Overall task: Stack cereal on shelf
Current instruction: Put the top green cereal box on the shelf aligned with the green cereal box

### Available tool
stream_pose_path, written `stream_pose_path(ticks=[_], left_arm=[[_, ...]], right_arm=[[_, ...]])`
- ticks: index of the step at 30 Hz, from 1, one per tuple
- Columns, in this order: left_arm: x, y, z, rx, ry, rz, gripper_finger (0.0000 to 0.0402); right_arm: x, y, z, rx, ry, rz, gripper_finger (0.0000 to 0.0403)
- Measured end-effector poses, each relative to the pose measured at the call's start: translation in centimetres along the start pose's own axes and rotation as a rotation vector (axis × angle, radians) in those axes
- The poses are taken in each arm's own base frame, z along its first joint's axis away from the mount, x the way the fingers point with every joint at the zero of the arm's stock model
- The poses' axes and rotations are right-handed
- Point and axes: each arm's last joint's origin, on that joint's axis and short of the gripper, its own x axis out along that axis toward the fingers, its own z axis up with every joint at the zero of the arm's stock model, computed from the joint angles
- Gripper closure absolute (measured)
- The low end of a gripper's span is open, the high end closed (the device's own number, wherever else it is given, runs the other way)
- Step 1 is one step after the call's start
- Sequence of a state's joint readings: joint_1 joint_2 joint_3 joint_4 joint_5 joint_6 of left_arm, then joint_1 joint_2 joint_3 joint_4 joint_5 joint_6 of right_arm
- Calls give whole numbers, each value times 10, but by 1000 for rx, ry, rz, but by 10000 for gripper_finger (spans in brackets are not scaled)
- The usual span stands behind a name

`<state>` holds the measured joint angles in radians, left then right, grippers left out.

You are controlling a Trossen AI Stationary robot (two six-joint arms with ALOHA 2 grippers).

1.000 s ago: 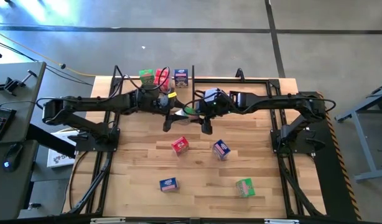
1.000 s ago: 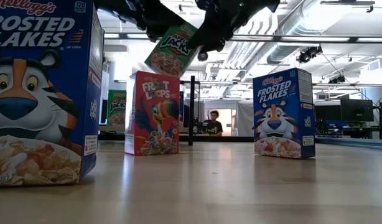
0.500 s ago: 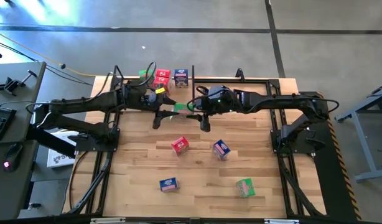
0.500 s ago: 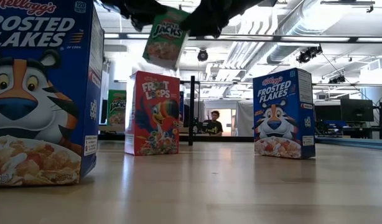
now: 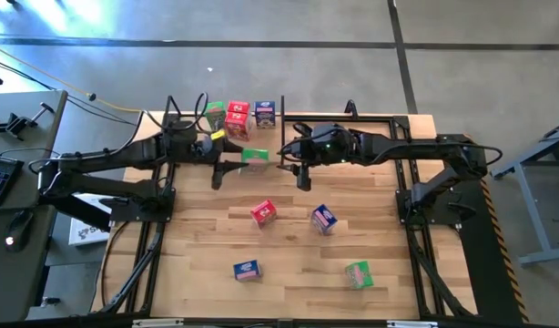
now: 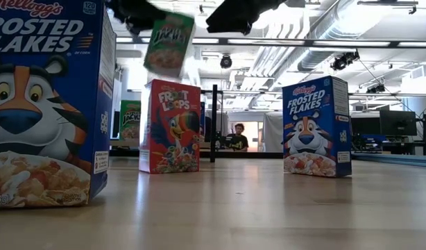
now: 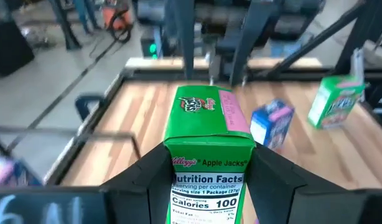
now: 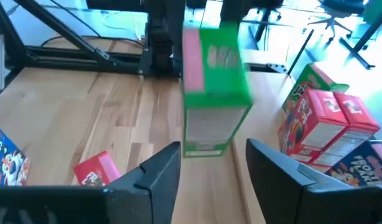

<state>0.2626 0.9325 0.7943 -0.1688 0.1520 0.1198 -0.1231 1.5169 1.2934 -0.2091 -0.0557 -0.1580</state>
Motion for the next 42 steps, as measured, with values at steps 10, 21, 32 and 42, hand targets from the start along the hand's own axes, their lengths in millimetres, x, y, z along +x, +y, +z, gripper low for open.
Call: stream_pose_path(ticks=[10, 21, 32, 42], left_arm=[[-16, 5, -50, -29, 80, 215, 243], [-21, 26, -79, -67, 166, 510, 243], [-28, 37, -89, -133, 258, 641, 243], [-23, 43, -95, -128, 309, 656, 231]], right_arm=[[0, 0, -4, -8, 40, -19, 197], [0, 0, -3, -25, 38, -21, 244], [0, 0, -3, -41, 37, -20, 247], [0, 0, -3, -44, 38, -20, 247]])
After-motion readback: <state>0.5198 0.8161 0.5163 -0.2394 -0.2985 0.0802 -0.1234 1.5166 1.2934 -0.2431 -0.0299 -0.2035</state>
